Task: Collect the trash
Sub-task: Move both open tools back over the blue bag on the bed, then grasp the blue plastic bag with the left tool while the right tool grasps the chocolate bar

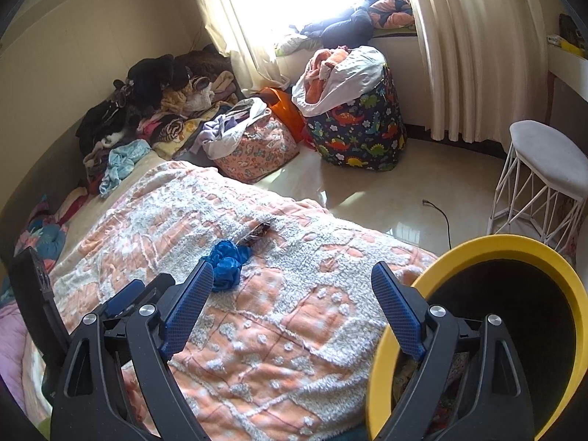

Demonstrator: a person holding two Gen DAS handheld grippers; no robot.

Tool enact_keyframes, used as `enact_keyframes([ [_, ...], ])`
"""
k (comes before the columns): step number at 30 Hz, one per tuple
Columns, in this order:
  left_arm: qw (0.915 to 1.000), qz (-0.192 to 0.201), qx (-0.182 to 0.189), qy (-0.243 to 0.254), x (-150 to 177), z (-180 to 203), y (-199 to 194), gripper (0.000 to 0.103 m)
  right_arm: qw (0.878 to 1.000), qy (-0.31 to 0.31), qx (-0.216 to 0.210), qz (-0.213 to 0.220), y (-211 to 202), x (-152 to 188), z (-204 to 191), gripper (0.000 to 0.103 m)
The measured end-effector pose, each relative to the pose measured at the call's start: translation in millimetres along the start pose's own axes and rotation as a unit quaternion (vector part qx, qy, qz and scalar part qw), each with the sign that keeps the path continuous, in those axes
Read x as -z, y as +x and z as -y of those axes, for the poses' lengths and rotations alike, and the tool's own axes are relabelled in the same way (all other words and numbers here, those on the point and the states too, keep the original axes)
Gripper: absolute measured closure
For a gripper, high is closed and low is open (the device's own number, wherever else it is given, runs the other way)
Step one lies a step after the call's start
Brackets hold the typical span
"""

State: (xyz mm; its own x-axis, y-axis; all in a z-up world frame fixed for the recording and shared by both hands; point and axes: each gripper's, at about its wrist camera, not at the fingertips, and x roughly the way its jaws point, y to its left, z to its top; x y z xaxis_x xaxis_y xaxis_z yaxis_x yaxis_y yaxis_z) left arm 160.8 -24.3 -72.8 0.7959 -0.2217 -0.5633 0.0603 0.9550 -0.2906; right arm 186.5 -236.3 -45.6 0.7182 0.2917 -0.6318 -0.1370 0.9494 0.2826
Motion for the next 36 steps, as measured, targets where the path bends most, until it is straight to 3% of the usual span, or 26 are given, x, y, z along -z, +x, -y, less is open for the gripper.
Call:
enact_keyframes([
  [8,0.9994,-0.031,0.012,-0.013,3.7,-5.4,27.9,0.039,1.0,0.014,0.0,-0.021,44.6,-18.9,-4.2,0.018],
  [18,0.998,-0.059,0.012,-0.018,3.4,-7.3,61.5,0.041,0.998,0.021,-0.007,-0.054,101.9,-34.4,-7.9,0.019],
  [29,0.9955,-0.083,0.024,-0.04,5.4,-16.9,84.1,0.048,0.995,0.035,-0.023,-0.095,158.7,-39.5,-14.3,0.031],
  [36,0.9946,-0.089,0.032,-0.042,9.0,-18.4,89.3,0.053,0.992,0.034,-0.026,-0.12,188.1,-39.8,-20.4,0.046],
])
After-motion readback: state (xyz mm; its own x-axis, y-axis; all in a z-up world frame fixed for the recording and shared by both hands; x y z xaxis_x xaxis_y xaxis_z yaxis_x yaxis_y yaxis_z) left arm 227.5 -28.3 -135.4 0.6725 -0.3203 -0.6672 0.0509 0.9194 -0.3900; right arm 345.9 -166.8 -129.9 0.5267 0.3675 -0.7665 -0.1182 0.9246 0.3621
